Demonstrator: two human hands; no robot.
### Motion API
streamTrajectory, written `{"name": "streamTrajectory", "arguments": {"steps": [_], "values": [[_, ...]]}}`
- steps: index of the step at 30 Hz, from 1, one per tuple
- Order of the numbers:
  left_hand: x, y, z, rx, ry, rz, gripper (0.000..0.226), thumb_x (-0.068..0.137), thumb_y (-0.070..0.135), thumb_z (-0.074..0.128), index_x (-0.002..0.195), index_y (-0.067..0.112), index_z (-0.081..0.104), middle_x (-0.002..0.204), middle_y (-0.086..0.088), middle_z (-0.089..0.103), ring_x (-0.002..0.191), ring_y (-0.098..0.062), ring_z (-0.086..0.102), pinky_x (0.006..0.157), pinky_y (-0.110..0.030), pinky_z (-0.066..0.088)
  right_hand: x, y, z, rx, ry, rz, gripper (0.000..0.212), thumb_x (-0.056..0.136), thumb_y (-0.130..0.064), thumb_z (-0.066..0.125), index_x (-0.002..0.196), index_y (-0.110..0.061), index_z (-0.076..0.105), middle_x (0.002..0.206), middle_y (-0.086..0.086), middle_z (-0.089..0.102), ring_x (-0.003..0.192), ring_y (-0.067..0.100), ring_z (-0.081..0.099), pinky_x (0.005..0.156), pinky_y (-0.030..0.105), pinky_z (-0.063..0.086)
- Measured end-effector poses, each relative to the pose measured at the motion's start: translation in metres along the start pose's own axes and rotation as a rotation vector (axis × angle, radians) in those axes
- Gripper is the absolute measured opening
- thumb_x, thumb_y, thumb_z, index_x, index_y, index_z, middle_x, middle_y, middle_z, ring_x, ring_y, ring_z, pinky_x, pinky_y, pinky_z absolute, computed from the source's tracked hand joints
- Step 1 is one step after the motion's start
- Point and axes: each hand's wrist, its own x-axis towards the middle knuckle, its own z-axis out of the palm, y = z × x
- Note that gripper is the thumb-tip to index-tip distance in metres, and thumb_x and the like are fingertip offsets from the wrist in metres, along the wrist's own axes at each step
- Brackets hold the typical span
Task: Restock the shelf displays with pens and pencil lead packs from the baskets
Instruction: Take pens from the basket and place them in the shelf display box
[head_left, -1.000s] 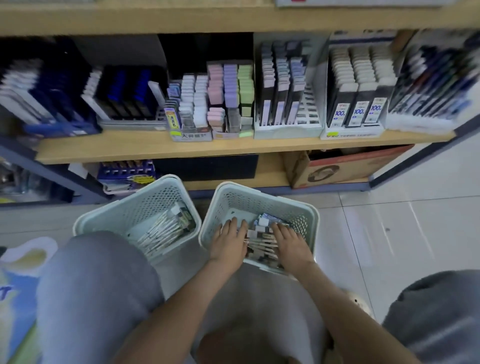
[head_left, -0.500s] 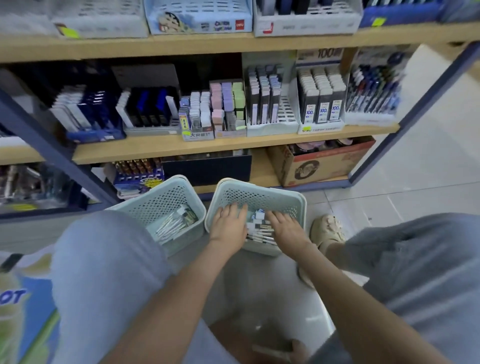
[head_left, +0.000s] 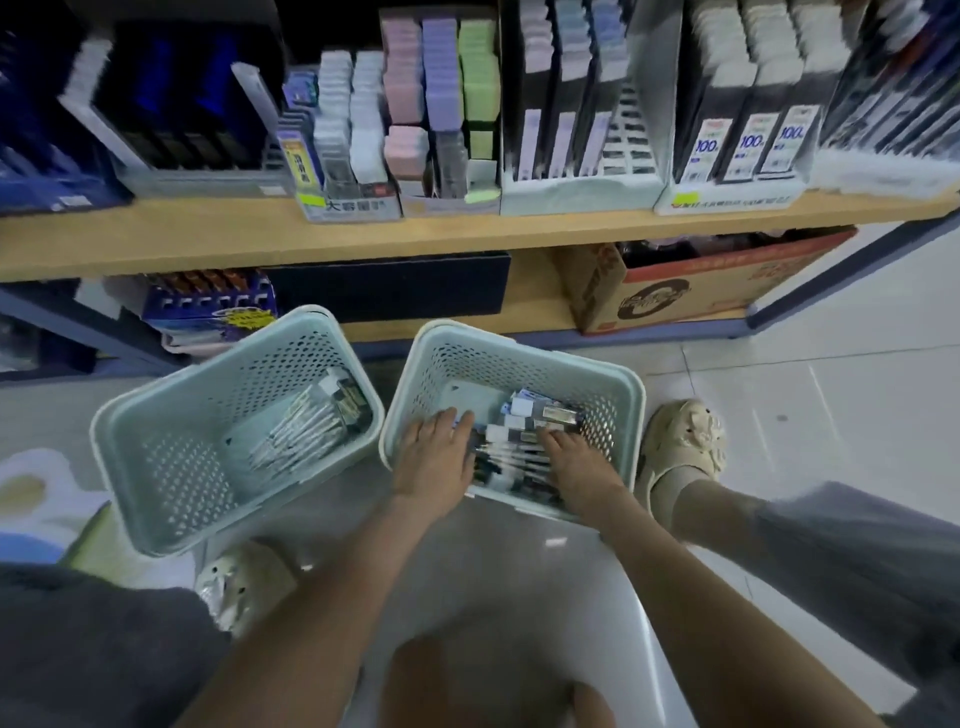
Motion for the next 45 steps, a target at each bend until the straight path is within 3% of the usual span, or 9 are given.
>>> {"name": "streamTrajectory", "arguments": {"steps": [3, 15, 21, 25, 28, 31, 37, 42, 45], "values": [[0.017, -0.007, 0.005, -0.027, -0.03, 0.006, 0.055, 0.101, 0.033, 0.03, 0.152, 0.018, 0.015, 0.157, -0.006, 0.019, 0.144, -0.021, 0.019, 0.119, -0.039, 0.008, 0.016, -0.007, 0.007, -0.137, -0.045, -0.047, 0.066, 0.097, -0.013, 0.043, 0.15, -0.01, 0.005, 0.157, 0.009, 0.014, 0.143, 0.026, 0.017, 0.114, 0.04, 0.024], [0.034, -0.012, 0.026, -0.078, -0.008, 0.055, 0.051, 0.101, 0.026, 0.031, 0.149, 0.015, 0.022, 0.157, -0.007, 0.019, 0.142, -0.022, 0.02, 0.117, -0.033, 0.005, 0.039, -0.015, 0.022, -0.106, -0.129, -0.141, 0.04, 0.094, -0.006, 0.043, 0.133, -0.003, 0.035, 0.134, 0.019, 0.047, 0.121, 0.031, 0.047, 0.096, 0.039, 0.041], [0.034, -0.008, 0.023, -0.193, 0.021, 0.048, 0.043, 0.1, 0.022, 0.036, 0.142, 0.015, 0.037, 0.148, -0.004, 0.036, 0.132, -0.02, 0.036, 0.108, -0.03, 0.025, 0.038, -0.01, 0.012, 0.322, -0.188, -0.03, 0.043, 0.091, -0.011, 0.055, 0.133, -0.01, 0.042, 0.121, 0.015, 0.057, 0.106, 0.028, 0.056, 0.089, 0.031, 0.045], [0.037, 0.009, 0.013, -0.545, 0.024, -0.18, 0.039, 0.099, 0.025, 0.045, 0.136, 0.014, 0.043, 0.137, -0.004, 0.049, 0.119, -0.021, 0.051, 0.091, -0.03, 0.039, 0.038, -0.017, -0.019, 0.864, -0.113, 0.071, 0.013, 0.093, -0.01, 0.053, 0.105, -0.013, 0.049, 0.085, 0.001, 0.053, 0.08, 0.021, 0.051, 0.061, 0.023, 0.039], [0.038, 0.019, 0.002, -1.068, -0.157, -0.227, 0.044, 0.095, 0.029, 0.055, 0.134, 0.013, 0.041, 0.125, -0.004, 0.057, 0.114, -0.018, 0.056, 0.093, -0.028, 0.043, 0.036, -0.027, -0.05, 1.327, -0.073, 0.052, 0.013, 0.094, -0.009, 0.053, 0.105, -0.003, 0.052, 0.089, 0.008, 0.059, 0.085, 0.022, 0.057, 0.074, 0.028, 0.046], [0.032, 0.023, -0.015, -1.223, -0.245, -0.142, 0.04, 0.095, 0.024, 0.056, 0.133, 0.019, 0.043, 0.104, 0.008, 0.06, 0.098, -0.011, 0.059, 0.087, -0.03, 0.049, 0.031, -0.041, -0.076, 1.681, -0.07, -0.015, 0.019, 0.093, -0.003, 0.053, 0.112, 0.003, 0.053, 0.092, 0.015, 0.063, 0.088, 0.028, 0.063, 0.08, 0.038, 0.053], [0.006, 0.007, -0.049, -1.542, -0.231, -0.187, 0.027, 0.097, 0.007, 0.05, 0.124, 0.008, 0.054, 0.106, -0.007, 0.066, 0.092, -0.017, 0.067, 0.081, -0.025, 0.057, 0.009, -0.065, -0.105, 1.762, -0.058, -0.157, 0.017, 0.092, 0.0, 0.052, 0.105, -0.007, 0.059, 0.087, 0.006, 0.068, 0.078, 0.018, 0.065, 0.07, 0.028, 0.054], [-0.031, -0.025, -0.07, -1.643, -0.22, -0.168, 0.028, 0.094, 0.006, 0.056, 0.121, 0.004, 0.058, 0.117, -0.017, 0.065, 0.108, -0.029, 0.064, 0.091, -0.038, 0.054, -0.007, -0.084, -0.123, 1.703, -0.105, -0.193, 0.034, 0.083, -0.012, 0.064, 0.116, -0.007, 0.063, 0.107, 0.01, 0.069, 0.103, 0.025, 0.062, 0.1, 0.044, 0.042], [-0.051, -0.044, -0.08, -1.738, -0.246, -0.173, 0.028, 0.092, 0.001, 0.056, 0.119, -0.001, 0.058, 0.11, -0.015, 0.068, 0.098, -0.024, 0.068, 0.082, -0.032, 0.057, -0.013, -0.101, -0.131, 1.619, -0.162, -0.225, 0.031, 0.087, -0.01, 0.061, 0.117, -0.006, 0.063, 0.113, 0.011, 0.068, 0.109, 0.024, 0.061, 0.098, 0.039, 0.041]]}}
